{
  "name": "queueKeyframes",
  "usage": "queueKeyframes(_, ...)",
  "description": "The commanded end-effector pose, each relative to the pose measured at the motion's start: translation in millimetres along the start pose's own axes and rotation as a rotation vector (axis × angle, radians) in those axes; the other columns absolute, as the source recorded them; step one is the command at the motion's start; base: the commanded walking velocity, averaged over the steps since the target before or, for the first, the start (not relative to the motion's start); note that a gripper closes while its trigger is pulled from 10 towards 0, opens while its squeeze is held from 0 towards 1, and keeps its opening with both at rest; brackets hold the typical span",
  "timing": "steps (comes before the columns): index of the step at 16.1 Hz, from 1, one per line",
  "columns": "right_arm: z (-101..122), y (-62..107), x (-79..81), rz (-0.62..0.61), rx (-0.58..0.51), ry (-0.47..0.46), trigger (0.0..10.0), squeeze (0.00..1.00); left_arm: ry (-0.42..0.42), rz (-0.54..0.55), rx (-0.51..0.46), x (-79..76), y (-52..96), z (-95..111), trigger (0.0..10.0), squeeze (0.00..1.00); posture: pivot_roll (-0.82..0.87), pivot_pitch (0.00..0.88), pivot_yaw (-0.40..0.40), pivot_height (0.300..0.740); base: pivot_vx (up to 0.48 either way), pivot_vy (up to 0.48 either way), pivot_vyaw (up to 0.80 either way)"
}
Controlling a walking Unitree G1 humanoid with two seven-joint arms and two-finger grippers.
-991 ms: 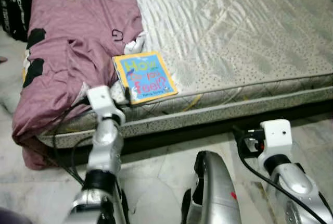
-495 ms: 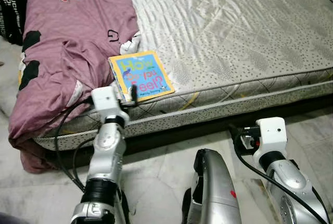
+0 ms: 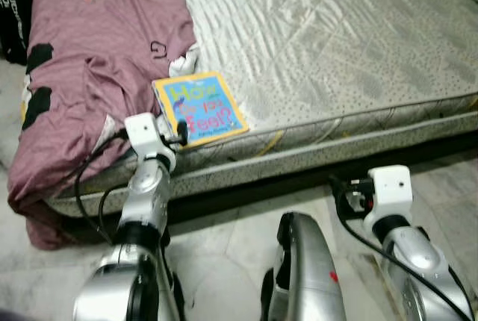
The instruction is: Clean up the room
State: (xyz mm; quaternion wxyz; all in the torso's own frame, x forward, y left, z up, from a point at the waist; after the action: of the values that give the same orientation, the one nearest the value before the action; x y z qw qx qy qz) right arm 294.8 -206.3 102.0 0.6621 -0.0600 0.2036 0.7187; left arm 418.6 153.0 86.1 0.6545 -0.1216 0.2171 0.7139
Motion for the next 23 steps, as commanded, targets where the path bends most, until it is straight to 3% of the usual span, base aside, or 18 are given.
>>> queueKeyframes(1, -0.8, 3.6, -8.0, -0.025, 0.004, 0.019, 10.0, 0.0, 0.092, 0.026, 0.095, 3.3, -1.0, -19.8, 10.0, 0.0, -0.18, 0.193, -0.056, 0.497, 0.0, 0.0, 0.0)
queueKeyframes(5, 2.2, 2.6, -10.3, -0.028, -0.006, 0.035, 10.0, 0.0, 0.244, -0.01, 0.204, -10.7, -2.4, -39.3, 10.0, 0.0, -0.2, 0.177, -0.064, 0.497, 0.0, 0.0, 0.0)
queueKeyframes(6, 3.6, 1.2, -11.1, -0.028, -0.009, 0.042, 10.0, 0.0, 0.272, -0.05, 0.25, -20.1, -2.7, -44.6, 10.0, 0.0, -0.2, 0.173, -0.065, 0.497, 0.0, 0.0, 0.0)
queueKeyframes(10, 8.9, -4.3, -11.1, -0.035, -0.025, 0.047, 10.0, 0.0, 0.304, -0.176, 0.354, -49.5, 0.5, -56.8, 10.0, 0.0, -0.2, 0.165, -0.063, 0.497, 0.0, 0.0, 0.0)
queueKeyframes(11, 10.2, -5.4, -11.1, -0.036, -0.029, 0.049, 10.0, 0.0, 0.289, -0.21, 0.358, -54.9, 1.4, -57.6, 0.0, 0.0, -0.2, 0.161, -0.062, 0.497, 0.0, 0.0, 0.0)
queueKeyframes(14, 10.7, -7.1, -11.7, -0.04, -0.032, 0.052, 10.0, 0.0, 0.312, -0.223, 0.345, -57.8, -0.6, -52.4, 0.0, 0.0, -0.2, 0.153, -0.061, 0.497, 0.0, 0.0, 0.0)
queueKeyframes(16, 11.7, -9.7, -12.0, -0.044, -0.036, 0.054, 10.0, 0.0, 0.319, -0.222, 0.341, -54.6, -1.4, -50.0, 0.0, 0.0, -0.2, 0.148, -0.062, 0.497, 0.0, 0.0, 0.0)
queueKeyframes(20, 14.1, -15.6, -12.0, -0.051, -0.048, 0.059, 10.0, 0.0, 0.424, -0.177, 0.317, -40.7, -3.0, -45.0, 0.0, 0.0, -0.18, 0.132, -0.061, 0.497, 0.0, 0.0, 0.0)
queueKeyframes(23, 14.4, -17.2, -8.7, -0.047, -0.052, 0.055, 10.0, 0.0, 0.44, -0.172, 0.303, -37.6, -3.7, -42.3, 0.0, 0.0, -0.18, 0.123, -0.059, 0.497, 0.0, 0.0, 0.0)
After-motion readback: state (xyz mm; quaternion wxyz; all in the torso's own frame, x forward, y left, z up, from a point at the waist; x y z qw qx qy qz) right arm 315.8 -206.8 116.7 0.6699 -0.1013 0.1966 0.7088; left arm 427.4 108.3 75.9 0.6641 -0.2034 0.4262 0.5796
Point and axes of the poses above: a point about 5 cm out from each wrist's last joint towards the gripper, its own y axis pointing back from the gripper into the wrist, its own z axis along the axis of the wrist's last joint, x = y × z, the point moved 6 cm from there along -y, pointing out of the wrist towards the gripper, and after that the axes turned 12 degrees about y, right-handed, at the moved point
